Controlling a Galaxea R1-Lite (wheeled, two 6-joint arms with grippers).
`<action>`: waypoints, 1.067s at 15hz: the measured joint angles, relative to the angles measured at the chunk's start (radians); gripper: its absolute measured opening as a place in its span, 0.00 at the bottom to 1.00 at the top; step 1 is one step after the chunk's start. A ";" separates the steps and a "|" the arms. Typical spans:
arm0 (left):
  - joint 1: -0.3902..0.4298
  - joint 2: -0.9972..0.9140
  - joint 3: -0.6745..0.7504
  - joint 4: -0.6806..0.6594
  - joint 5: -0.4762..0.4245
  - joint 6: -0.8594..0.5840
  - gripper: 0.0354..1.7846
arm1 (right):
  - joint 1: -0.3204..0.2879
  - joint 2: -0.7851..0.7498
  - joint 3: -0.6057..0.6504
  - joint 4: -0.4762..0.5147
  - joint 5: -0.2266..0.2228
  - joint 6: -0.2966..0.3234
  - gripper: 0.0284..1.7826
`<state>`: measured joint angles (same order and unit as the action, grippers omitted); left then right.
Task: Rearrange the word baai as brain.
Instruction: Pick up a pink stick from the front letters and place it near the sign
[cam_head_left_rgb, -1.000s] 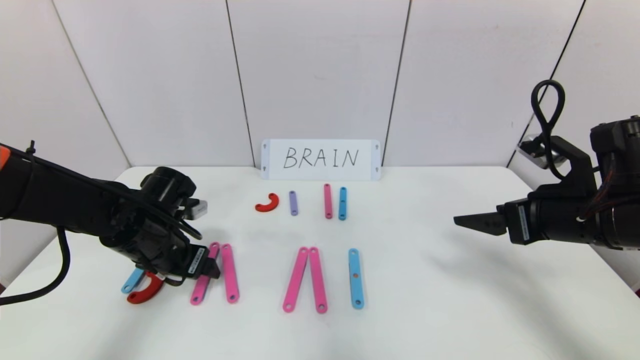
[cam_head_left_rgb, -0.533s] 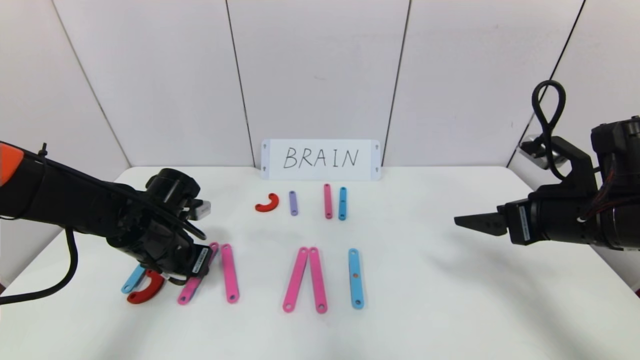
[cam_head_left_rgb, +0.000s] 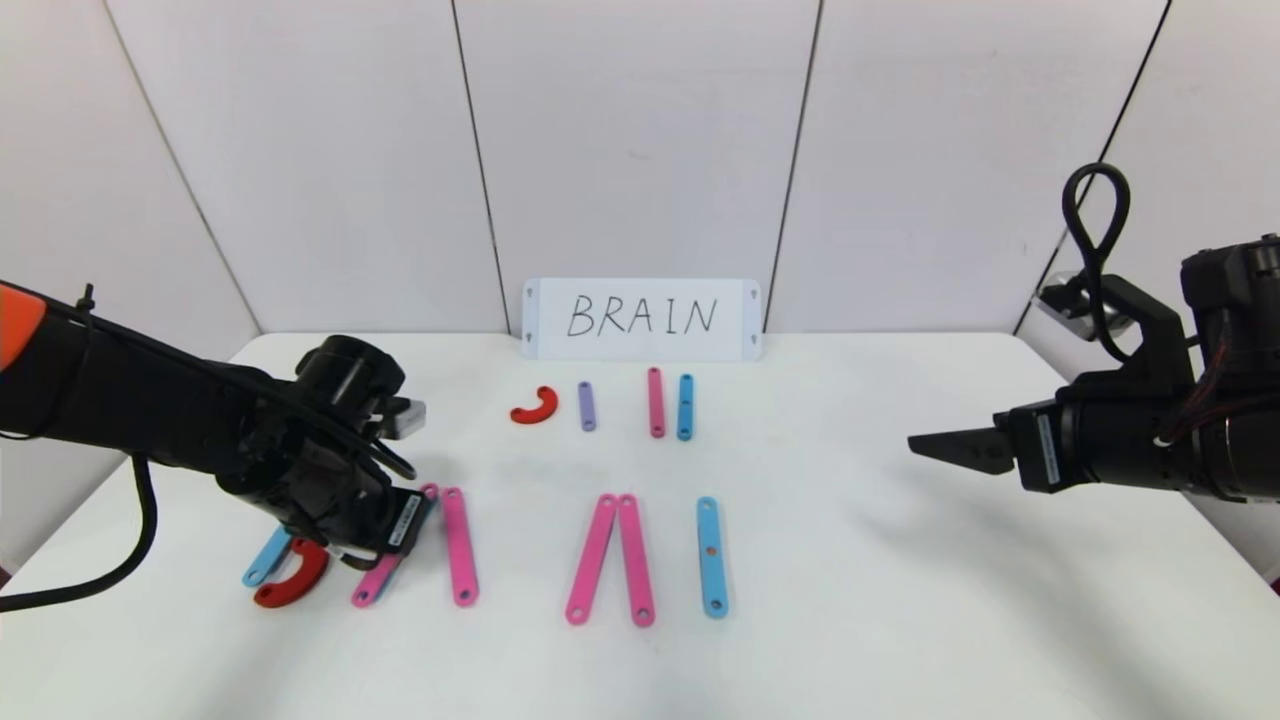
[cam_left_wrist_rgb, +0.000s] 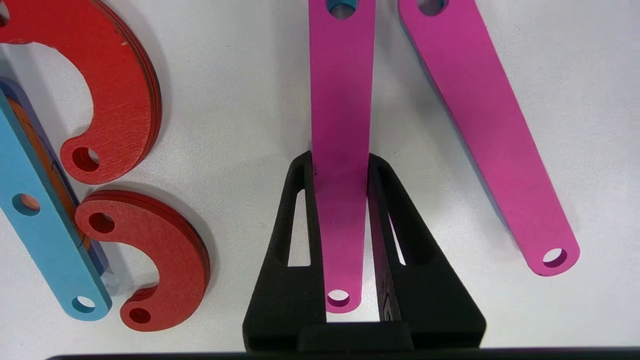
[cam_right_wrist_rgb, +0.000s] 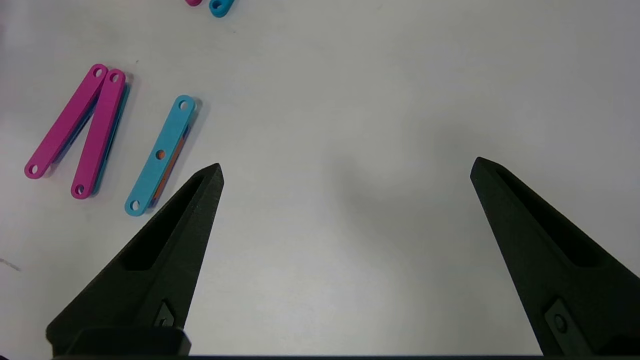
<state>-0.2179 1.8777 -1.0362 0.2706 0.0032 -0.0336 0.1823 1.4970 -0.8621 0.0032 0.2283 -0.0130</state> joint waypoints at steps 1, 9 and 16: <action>0.000 -0.007 -0.008 0.000 0.000 -0.003 0.15 | 0.001 0.000 0.000 0.000 0.000 0.000 0.97; 0.051 -0.037 -0.226 0.087 -0.005 0.023 0.15 | 0.000 0.000 0.001 0.000 0.000 0.002 0.97; 0.122 0.143 -0.609 0.288 -0.042 0.157 0.15 | -0.001 0.001 0.008 0.001 0.000 0.003 0.97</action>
<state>-0.0957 2.0211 -1.6447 0.5589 -0.0385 0.1234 0.1813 1.4985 -0.8538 0.0043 0.2283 -0.0104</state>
